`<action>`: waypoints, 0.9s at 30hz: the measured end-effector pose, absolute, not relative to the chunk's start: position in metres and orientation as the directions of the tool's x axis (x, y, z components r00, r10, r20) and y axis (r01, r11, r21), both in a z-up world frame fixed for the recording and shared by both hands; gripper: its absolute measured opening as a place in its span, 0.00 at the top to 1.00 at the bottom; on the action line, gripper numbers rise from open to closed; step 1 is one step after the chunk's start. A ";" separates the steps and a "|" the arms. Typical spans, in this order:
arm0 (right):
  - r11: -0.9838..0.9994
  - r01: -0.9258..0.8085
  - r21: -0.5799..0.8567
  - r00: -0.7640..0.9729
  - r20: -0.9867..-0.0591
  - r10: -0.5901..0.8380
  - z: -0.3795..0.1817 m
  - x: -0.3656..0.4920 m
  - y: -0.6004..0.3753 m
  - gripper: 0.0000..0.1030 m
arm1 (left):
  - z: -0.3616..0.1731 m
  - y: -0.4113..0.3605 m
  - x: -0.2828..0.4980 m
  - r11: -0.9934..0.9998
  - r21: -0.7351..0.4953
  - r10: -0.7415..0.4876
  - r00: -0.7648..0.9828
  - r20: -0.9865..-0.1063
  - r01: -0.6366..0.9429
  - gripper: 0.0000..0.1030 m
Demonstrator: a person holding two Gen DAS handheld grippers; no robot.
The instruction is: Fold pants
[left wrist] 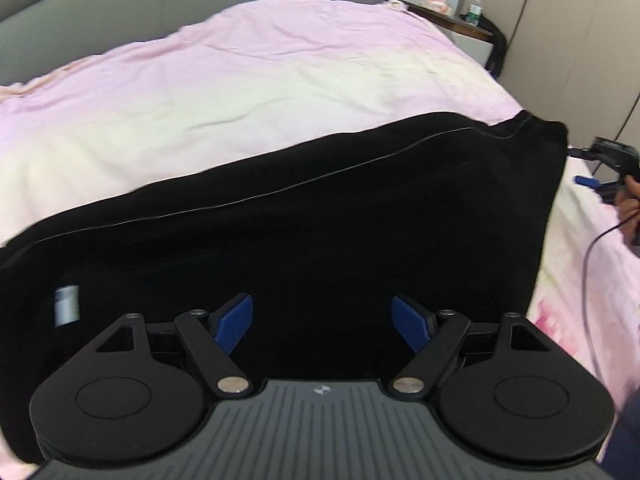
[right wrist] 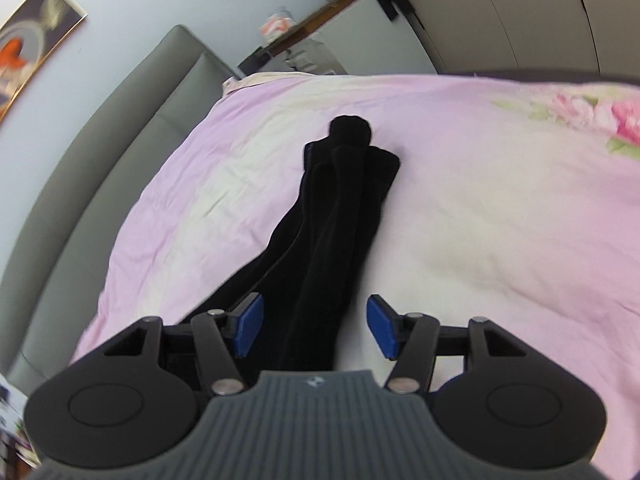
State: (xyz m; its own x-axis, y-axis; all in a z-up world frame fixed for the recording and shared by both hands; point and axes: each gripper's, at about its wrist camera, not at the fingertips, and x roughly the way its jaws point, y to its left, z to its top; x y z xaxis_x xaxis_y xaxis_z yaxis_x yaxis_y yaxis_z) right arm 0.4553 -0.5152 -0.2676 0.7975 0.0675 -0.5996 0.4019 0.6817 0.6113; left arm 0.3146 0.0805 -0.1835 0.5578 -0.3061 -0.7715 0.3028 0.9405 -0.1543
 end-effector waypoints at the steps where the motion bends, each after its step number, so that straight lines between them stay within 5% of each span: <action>1: 0.658 0.416 0.627 0.797 -0.600 0.067 -0.271 0.461 -0.522 0.46 | -0.186 0.064 0.322 0.933 -0.173 -0.329 0.551 -0.767 0.315 0.10; 13: 0.558 0.430 0.709 0.806 -0.580 0.116 -0.305 0.522 -0.570 0.45 | -0.220 -0.042 0.375 0.904 -0.259 -0.403 0.476 -0.782 0.341 0.10; 14: 0.560 0.431 0.707 0.805 -0.582 0.115 -0.307 0.524 -0.570 0.48 | -0.223 -0.042 0.376 0.907 -0.265 -0.401 0.475 -0.783 0.328 0.10; 17: 0.617 0.431 0.659 0.788 -0.608 0.099 -0.310 0.531 -0.566 0.84 | -0.231 -0.032 0.376 0.917 -0.293 -0.392 0.478 -0.786 0.270 0.10; 23: 0.695 0.376 0.613 0.813 -0.578 0.070 -0.304 0.525 -0.561 0.86 | -0.222 0.005 0.373 0.952 -0.298 -0.292 0.521 -0.802 0.073 0.15; 27: 0.753 0.362 0.550 0.817 -0.576 0.028 -0.294 0.525 -0.552 0.87 | -0.234 0.017 0.375 0.986 -0.170 -0.148 0.487 -0.861 0.000 0.14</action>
